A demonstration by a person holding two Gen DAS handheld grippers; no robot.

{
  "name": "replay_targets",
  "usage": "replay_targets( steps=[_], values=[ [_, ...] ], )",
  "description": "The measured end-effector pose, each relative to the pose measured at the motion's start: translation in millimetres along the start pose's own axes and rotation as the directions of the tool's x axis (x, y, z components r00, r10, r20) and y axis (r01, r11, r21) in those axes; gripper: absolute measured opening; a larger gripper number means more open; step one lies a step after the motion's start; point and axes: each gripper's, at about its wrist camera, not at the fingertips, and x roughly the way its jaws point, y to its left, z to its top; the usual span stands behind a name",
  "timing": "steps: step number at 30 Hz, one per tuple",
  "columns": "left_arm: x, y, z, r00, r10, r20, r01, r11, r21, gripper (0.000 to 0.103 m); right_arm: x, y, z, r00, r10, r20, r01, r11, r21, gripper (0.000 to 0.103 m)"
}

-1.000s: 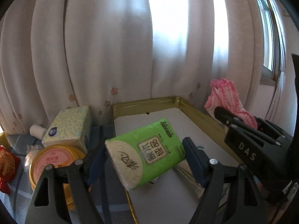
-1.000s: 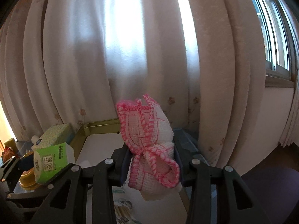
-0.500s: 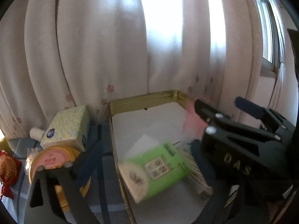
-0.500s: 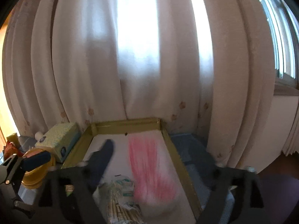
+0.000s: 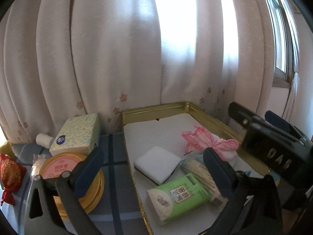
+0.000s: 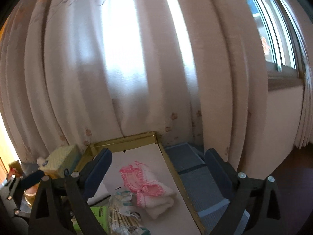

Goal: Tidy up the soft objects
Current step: 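Withdraw both tools up and away from the tray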

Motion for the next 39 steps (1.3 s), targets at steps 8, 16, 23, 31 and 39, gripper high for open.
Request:
replay_targets(
  steps=[8, 16, 23, 31, 39],
  values=[
    [-13.1, 4.1, -0.4, 0.994, 0.082, 0.079, -0.084, 0.996, 0.029, 0.103, -16.7, -6.8, 1.2, 0.996, -0.040, 0.081, 0.036, 0.998, 0.052, 0.098],
    [-16.5, 12.9, 0.8, 0.988, 0.114, 0.108, -0.115, 0.993, 0.009, 0.103, -31.8, -1.0, 0.3, 0.986, -0.076, 0.145, 0.071, 0.997, 0.039, 0.098],
    [-26.0, 22.8, -1.7, 0.983, 0.115, 0.146, -0.110, 0.993, -0.040, 0.103, -39.8, 4.1, -1.8, 0.982, -0.094, 0.166, 0.091, 0.995, 0.030, 0.098],
    [-29.9, 30.9, -3.0, 0.979, 0.136, 0.154, -0.131, 0.990, -0.045, 0.103, -46.6, 9.0, -3.8, 0.979, -0.098, 0.178, 0.095, 0.995, 0.026, 0.098],
    [-33.3, 39.0, -5.0, 0.978, 0.148, 0.148, -0.141, 0.989, -0.054, 0.103, -50.2, 10.8, -5.4, 0.979, -0.101, 0.175, 0.096, 0.995, 0.040, 0.098]
  ],
)
